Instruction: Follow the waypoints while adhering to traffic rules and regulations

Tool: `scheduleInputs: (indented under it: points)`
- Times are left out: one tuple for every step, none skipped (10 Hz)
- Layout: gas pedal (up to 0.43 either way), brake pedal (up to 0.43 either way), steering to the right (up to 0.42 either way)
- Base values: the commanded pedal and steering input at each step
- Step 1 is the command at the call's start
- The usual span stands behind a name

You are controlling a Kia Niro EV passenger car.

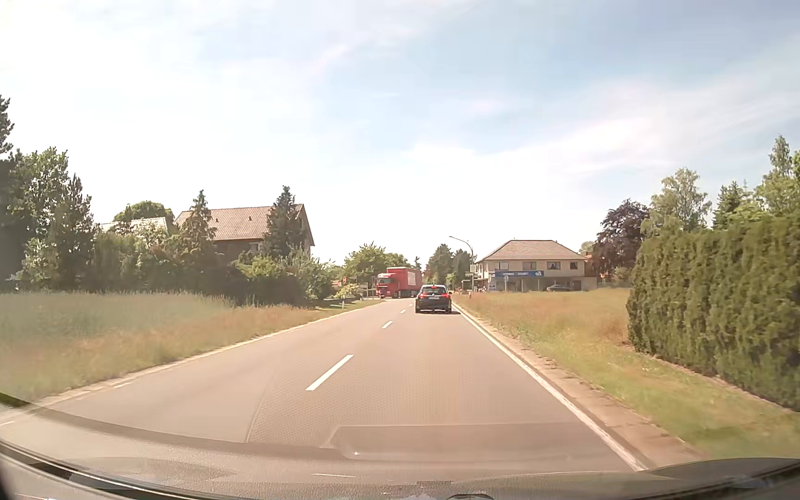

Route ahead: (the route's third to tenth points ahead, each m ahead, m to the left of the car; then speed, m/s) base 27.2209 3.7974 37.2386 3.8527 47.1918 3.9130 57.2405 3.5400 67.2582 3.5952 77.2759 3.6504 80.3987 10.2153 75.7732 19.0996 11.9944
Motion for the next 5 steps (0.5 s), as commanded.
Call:
scheduleInputs:
  points:
    - [0.0,0.0,0.0]
    - [0.0,0.0,0.0]
    - [0.0,0.0,0.0]
    - [0.0,0.0,0.0]
    - [0.0,0.0,0.0]
